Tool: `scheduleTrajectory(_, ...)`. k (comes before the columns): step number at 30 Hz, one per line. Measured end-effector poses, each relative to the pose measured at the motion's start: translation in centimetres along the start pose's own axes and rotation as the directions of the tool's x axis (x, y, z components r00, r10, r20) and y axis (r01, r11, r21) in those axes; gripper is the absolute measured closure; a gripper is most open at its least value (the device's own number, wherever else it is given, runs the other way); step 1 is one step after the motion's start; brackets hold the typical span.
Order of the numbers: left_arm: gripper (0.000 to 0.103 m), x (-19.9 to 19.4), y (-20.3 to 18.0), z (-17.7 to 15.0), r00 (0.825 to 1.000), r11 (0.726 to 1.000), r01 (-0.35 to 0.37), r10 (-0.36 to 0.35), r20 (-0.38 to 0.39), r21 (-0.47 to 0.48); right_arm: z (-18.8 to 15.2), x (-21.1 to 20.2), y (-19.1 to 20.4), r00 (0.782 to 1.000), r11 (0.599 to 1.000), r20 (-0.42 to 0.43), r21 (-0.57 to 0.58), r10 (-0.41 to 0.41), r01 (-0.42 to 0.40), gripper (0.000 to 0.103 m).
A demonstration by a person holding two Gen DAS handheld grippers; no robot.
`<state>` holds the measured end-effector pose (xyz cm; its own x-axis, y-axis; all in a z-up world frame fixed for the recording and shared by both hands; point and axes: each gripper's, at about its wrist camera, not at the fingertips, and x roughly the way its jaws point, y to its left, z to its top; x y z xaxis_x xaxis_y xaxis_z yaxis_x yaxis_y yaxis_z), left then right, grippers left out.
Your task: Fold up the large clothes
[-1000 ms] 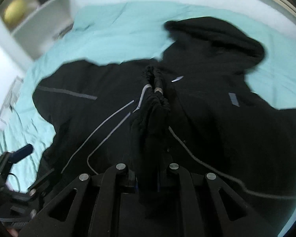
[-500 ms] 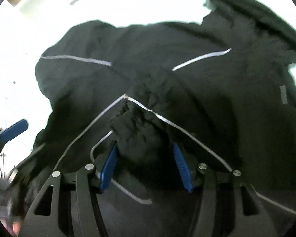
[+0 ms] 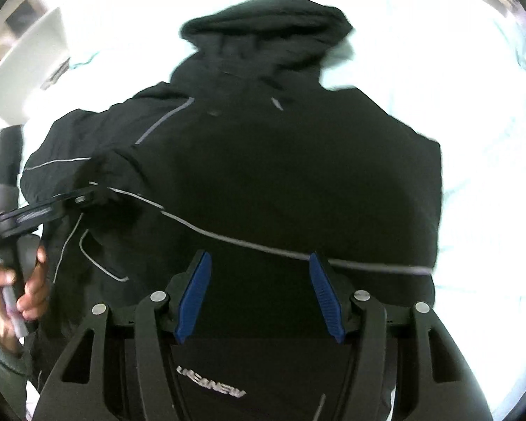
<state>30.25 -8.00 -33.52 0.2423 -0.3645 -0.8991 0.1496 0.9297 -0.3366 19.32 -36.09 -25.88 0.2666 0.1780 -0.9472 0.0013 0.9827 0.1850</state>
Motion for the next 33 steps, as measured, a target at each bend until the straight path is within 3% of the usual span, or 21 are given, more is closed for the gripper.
scheduleTrajectory(2, 0.076, 0.4, -0.2, 0.5, 1.0, 1.0, -0.012, 0.012, 0.0, 0.008, -0.2, -0.4, -0.4, 1.0, 1.0, 0.0, 0.005, -0.009, 0.009, 0.043)
scheduleTrajectory(3, 0.084, -0.2, -0.6, 0.9, 1.0, 1.0, 0.0, -0.001, 0.028, 0.02, -0.3, -0.5, -0.5, 1.0, 1.0, 0.005, 0.004, -0.016, 0.016, 0.043)
scheduleTrajectory(7, 0.086, -4.7, -1.3, 2.5, 0.988, 0.999, 0.014, -0.019, 0.153, 0.034, -0.3, -1.4, -1.5, 0.999, 1.0, 0.043, 0.023, -0.021, 0.02, 0.043)
scheduleTrajectory(9, 0.086, -7.2, -0.3, 3.8, 0.975, 1.0, -0.001, 0.0, 0.222, 0.004, 0.1, -1.4, -2.2, 0.998, 0.999, 0.058, 0.047, -0.022, 0.019, 0.043)
scheduleTrajectory(11, 0.086, -8.3, 1.7, 4.8, 0.97, 0.999, -0.01, 0.02, 0.244, -0.042, 0.7, -0.6, -2.7, 0.998, 0.997, 0.052, 0.068, -0.025, 0.021, 0.043)
scheduleTrajectory(14, 0.086, -6.2, 5.5, 5.5, 0.984, 0.993, -0.041, 0.059, 0.17, -0.108, 1.6, 1.0, -3.1, 0.998, 0.995, 0.049, 0.092, -0.036, 0.031, 0.043)
scheduleTrajectory(17, 0.085, -1.5, 8.2, 4.7, 0.993, 0.987, -0.108, 0.113, 0.03, -0.117, 2.3, 3.6, -2.9, 0.997, 0.993, 0.021, 0.097, -0.071, 0.069, 0.043)
scheduleTrajectory(20, 0.082, -0.7, 8.4, 4.1, 0.994, 0.988, -0.095, 0.102, 0.046, -0.12, 2.4, 7.4, -2.6, 0.988, 0.987, -0.076, 0.068, -0.138, 0.143, 0.043)
scheduleTrajectory(25, 0.072, -3.0, 7.7, 3.6, 0.985, 0.988, -0.122, 0.133, 0.11, -0.097, 2.5, 9.5, -2.8, 0.982, 0.985, -0.108, 0.065, -0.153, 0.161, 0.043)
scheduleTrajectory(28, 0.067, -6.6, 7.2, 2.6, 0.962, 0.978, -0.184, 0.2, 0.188, -0.1, 2.9, 8.1, -3.1, 0.983, 0.985, -0.115, 0.083, -0.143, 0.153, 0.043)
scheduleTrajectory(29, 0.061, -8.2, 6.5, 2.0, 0.95, 0.976, -0.204, 0.217, 0.225, -0.081, 2.9, 7.2, -3.0, 0.984, 0.985, -0.1, 0.078, -0.146, 0.154, 0.043)
scheduleTrajectory(30, 0.053, -9.4, 5.5, 1.4, 0.948, 0.98, -0.191, 0.198, 0.248, -0.052, 2.8, 5.9, -2.6, 0.988, 0.988, -0.071, 0.067, -0.134, 0.139, 0.043)
scheduleTrajectory(33, 0.049, -10.7, 3.2, -0.3, 0.966, 0.995, -0.086, 0.072, 0.247, 0.045, 2.0, 2.8, -1.0, 0.995, 0.994, 0.008, 0.024, -0.103, 0.103, 0.042)
